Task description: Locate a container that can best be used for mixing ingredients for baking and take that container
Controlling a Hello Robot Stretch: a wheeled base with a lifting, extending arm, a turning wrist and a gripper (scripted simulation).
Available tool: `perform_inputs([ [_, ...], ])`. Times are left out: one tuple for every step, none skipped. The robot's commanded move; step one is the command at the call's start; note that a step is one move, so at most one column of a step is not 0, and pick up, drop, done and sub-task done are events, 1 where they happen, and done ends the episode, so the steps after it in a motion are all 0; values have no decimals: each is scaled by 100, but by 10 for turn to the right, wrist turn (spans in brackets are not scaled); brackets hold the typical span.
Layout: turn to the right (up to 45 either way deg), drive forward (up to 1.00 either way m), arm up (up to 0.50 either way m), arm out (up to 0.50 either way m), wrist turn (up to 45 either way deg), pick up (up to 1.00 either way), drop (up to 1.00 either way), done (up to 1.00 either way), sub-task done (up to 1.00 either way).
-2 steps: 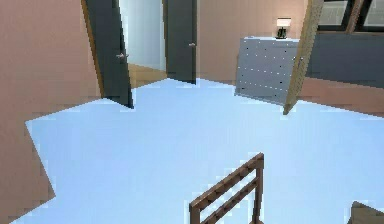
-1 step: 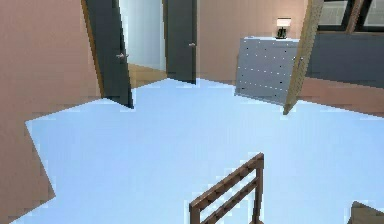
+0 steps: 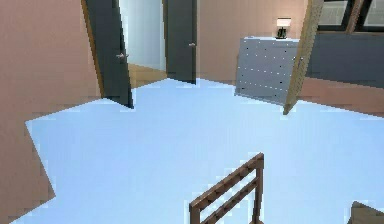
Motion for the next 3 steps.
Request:
perform_inputs([
  [0, 0, 0, 0, 450, 0, 0, 0, 0],
  [0, 0, 0, 0, 450, 0, 0, 0, 0],
  [0, 0, 0, 0, 450, 0, 0, 0, 0],
])
